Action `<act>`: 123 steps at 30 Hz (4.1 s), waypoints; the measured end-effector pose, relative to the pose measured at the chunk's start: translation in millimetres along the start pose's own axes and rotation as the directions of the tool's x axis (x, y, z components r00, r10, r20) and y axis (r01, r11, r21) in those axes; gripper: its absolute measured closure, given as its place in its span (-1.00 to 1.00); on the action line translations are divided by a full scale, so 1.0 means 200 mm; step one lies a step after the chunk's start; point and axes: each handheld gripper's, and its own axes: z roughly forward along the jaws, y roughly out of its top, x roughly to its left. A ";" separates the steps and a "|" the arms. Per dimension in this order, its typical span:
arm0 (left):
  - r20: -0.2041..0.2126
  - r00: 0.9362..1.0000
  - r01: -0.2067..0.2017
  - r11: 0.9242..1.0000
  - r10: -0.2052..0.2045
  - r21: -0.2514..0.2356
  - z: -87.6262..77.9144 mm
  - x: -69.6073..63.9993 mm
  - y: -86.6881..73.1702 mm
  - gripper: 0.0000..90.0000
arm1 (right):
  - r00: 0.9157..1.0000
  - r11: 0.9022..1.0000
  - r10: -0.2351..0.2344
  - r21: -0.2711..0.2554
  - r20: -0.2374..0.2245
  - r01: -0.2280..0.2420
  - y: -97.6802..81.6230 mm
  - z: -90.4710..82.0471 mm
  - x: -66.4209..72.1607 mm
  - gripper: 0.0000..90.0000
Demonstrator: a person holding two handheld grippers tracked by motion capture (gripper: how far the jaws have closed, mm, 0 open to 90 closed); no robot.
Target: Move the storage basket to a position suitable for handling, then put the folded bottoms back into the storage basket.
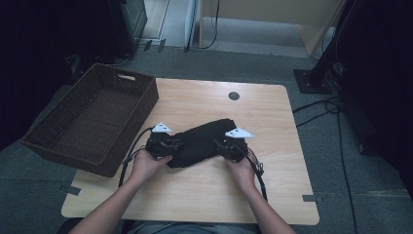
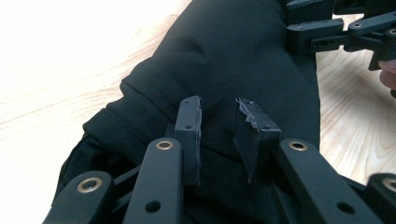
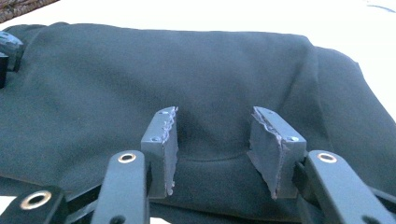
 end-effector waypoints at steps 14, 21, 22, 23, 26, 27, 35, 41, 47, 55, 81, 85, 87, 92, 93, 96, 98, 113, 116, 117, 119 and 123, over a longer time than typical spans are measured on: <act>0.130 0.991 0.015 0.999 -0.010 -0.039 -0.10 -0.10 0.04 0.12 | 0.997 0.997 0.050 -0.048 -0.052 -0.052 0.02 -0.08 -0.06 0.32; 0.132 0.991 0.032 0.997 -0.022 -0.072 -0.14 -0.02 0.13 0.02 | 0.995 0.998 0.041 -0.040 -0.092 -0.045 0.04 -0.09 0.04 0.21; 0.132 0.991 0.032 0.997 -0.022 -0.072 -0.14 -0.02 0.13 0.00 | 0.995 0.998 0.041 -0.040 -0.092 -0.045 0.04 -0.09 0.04 0.21; 0.107 0.994 0.019 0.998 -0.012 -0.067 -0.13 0.00 0.14 -0.01 | 0.995 0.999 0.038 -0.032 -0.093 -0.041 0.03 -0.08 0.06 0.17; 0.078 0.997 0.013 0.999 -0.009 -0.053 -0.07 0.04 0.14 -0.02 | 0.995 0.999 0.037 -0.019 -0.090 -0.039 0.01 -0.05 0.08 0.13; 0.078 0.997 0.013 0.999 -0.009 -0.053 -0.07 0.04 0.14 -0.01 | 0.995 0.999 0.037 -0.019 -0.090 -0.039 0.01 -0.05 0.08 0.13; 0.084 0.996 0.019 1.000 -0.019 0.000 0.04 0.05 0.09 0.04 | 0.998 1.000 0.014 -0.018 -0.068 -0.015 -0.04 -0.05 0.08 0.13; 0.088 0.996 0.020 1.000 -0.021 0.007 0.07 0.01 0.04 0.09 | 0.996 0.999 0.044 -0.018 -0.077 -0.045 -0.05 -0.05 0.07 0.14; 0.088 0.996 0.010 1.000 -0.011 0.008 0.09 -0.04 0.02 0.12 | 0.996 0.998 0.061 -0.010 -0.067 -0.061 -0.07 -0.08 0.06 0.16; 0.107 0.994 0.014 1.000 -0.015 0.015 0.12 -0.07 0.02 0.12 | 0.998 0.999 0.044 0.005 -0.047 -0.044 -0.11 -0.10 0.08 0.21; 0.018 1.000 0.008 1.000 -0.008 -0.008 -0.21 0.12 0.29 -0.02 | 0.994 0.998 0.060 0.038 -0.089 -0.057 -0.09 -0.10 0.05 0.20; -0.022 0.999 0.025 1.000 -0.026 -0.016 -0.27 0.18 0.32 -0.02 | 0.994 0.998 0.057 0.035 -0.092 -0.054 -0.09 -0.10 0.04 0.19; -0.040 0.999 0.032 0.999 -0.033 -0.021 -0.29 0.21 0.34 -0.02 | 0.994 0.998 0.055 0.034 -0.093 -0.052 -0.09 -0.10 0.04 0.19; -0.097 0.994 0.036 0.999 -0.039 -0.032 -0.37 0.28 0.40 -0.02 | 0.994 0.998 0.051 0.030 -0.096 -0.048 -0.09 -0.09 0.04 0.19; -0.104 0.994 0.037 0.999 -0.040 -0.032 -0.39 0.30 0.41 -0.02 | 0.994 0.999 0.049 0.029 -0.094 -0.046 -0.09 -0.09 0.04 0.19; -0.129 0.990 0.049 0.998 -0.054 -0.036 -0.43 0.34 0.43 -0.02 | 0.994 0.999 0.049 0.029 -0.095 -0.046 -0.09 -0.09 0.04 0.19; -0.160 0.987 0.030 0.999 -0.033 -0.020 -0.45 0.37 0.44 -0.02 | 0.994 0.998 0.052 0.030 -0.096 -0.049 -0.09 -0.09 0.04 0.19; -0.218 0.961 0.179 0.984 -0.171 0.017 -0.48 0.65 0.34 0.16 | 0.994 0.998 0.051 0.029 -0.096 -0.049 -0.09 -0.09 0.04 0.19; -0.224 0.962 0.175 0.982 -0.153 0.078 -0.44 0.66 0.33 0.47 | 0.994 0.998 0.052 0.028 -0.096 -0.050 -0.09 -0.09 0.04 0.19; -0.234 0.962 0.166 0.983 -0.144 0.078 -0.44 0.66 0.33 0.59 | 0.994 0.998 0.052 0.028 -0.096 -0.049 -0.09 -0.09 0.04 0.19; -0.239 0.961 0.163 0.983 -0.140 0.080 -0.43 0.65 0.34 0.63 | 0.994 0.998 0.058 0.029 -0.096 -0.055 -0.10 -0.09 0.04 0.19; -0.257 0.960 0.136 0.987 -0.111 0.084 -0.39 0.62 0.36 0.65 | 0.994 0.998 0.059 0.031 -0.092 -0.056 -0.10 -0.09 0.04 0.19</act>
